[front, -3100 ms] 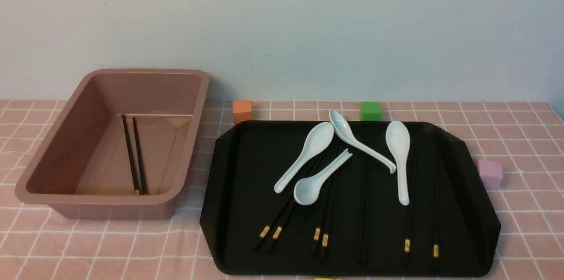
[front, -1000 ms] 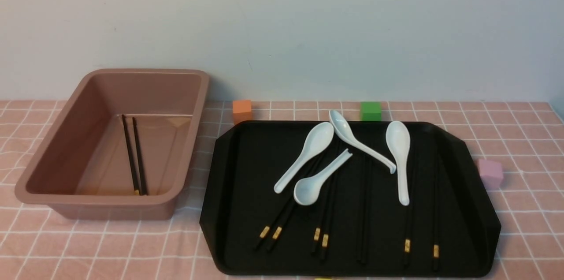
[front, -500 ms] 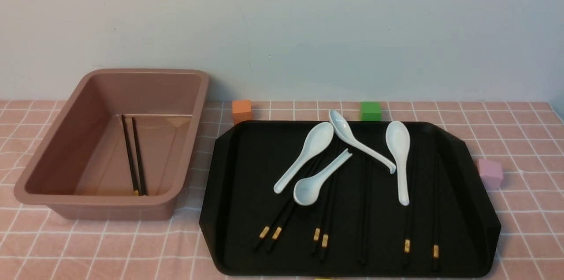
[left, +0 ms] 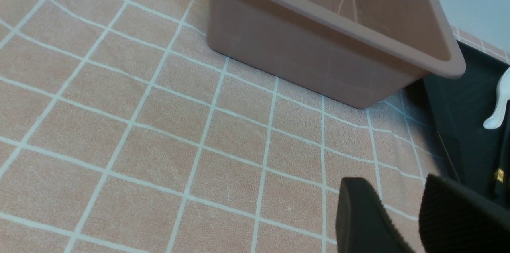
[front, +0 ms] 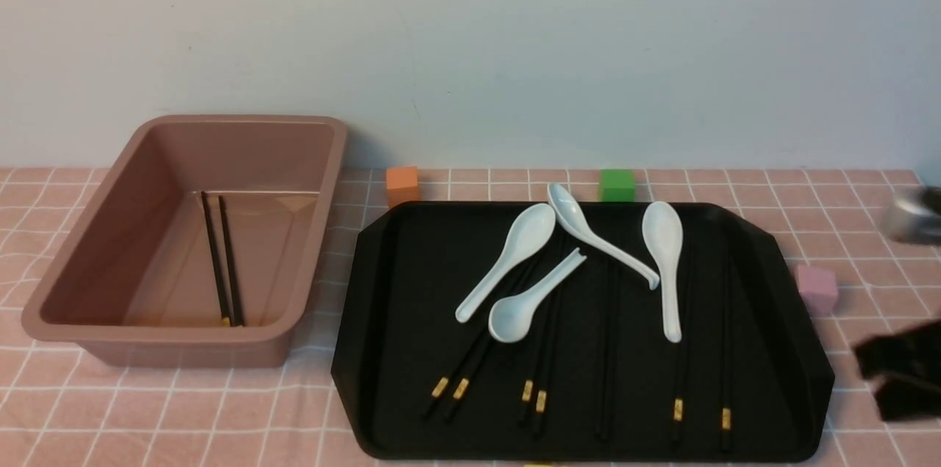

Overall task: On pink tablecloth take chopsticks from black tray and put them in box.
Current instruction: 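Move the gripper over the chopsticks on the black tray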

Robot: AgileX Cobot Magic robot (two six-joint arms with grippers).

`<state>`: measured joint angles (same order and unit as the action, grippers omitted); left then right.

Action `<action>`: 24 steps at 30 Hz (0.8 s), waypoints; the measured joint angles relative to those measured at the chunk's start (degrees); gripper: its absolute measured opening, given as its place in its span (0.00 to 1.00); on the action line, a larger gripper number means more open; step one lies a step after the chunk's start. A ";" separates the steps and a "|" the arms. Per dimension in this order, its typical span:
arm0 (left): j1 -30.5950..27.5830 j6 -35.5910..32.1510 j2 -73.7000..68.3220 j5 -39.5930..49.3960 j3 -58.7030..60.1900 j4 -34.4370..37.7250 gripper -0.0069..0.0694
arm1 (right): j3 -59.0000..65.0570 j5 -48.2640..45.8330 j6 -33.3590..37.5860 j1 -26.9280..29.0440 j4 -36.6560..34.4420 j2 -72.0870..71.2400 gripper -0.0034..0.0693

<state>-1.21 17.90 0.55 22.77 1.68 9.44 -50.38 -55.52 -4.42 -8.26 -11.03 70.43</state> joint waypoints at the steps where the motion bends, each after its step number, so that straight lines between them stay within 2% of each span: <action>1: 0.00 0.00 0.00 0.00 0.00 0.00 0.40 | -2.65 1.07 -1.59 -3.75 1.10 4.83 0.05; 5: 0.00 0.00 0.00 0.00 0.00 0.00 0.40 | -7.93 4.10 -9.54 -11.78 5.19 14.67 0.08; 8: 0.00 0.00 0.00 0.00 0.00 0.00 0.40 | -11.60 5.38 -16.68 -14.75 9.30 21.33 0.14; 11: 0.00 0.00 0.00 0.00 0.00 0.00 0.40 | -13.88 6.36 -20.53 -14.55 11.70 26.70 0.28; 15: 0.00 0.00 0.00 0.00 0.00 0.00 0.40 | -14.21 8.46 -23.27 -13.10 11.89 30.19 0.53; 16: 0.00 0.00 0.00 0.00 0.00 0.00 0.40 | -14.21 8.67 -23.27 -13.10 11.89 30.25 0.55; 20: 0.00 0.00 0.00 0.00 0.00 0.00 0.40 | -14.34 13.35 -24.49 -10.37 9.65 31.26 0.83; 24: 0.00 0.00 0.00 0.00 0.00 0.00 0.40 | -14.57 15.19 -24.84 -9.91 8.27 33.16 0.95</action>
<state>-1.21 17.90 0.55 22.77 1.68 9.44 -64.95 -40.34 -29.26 -18.17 -2.75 103.59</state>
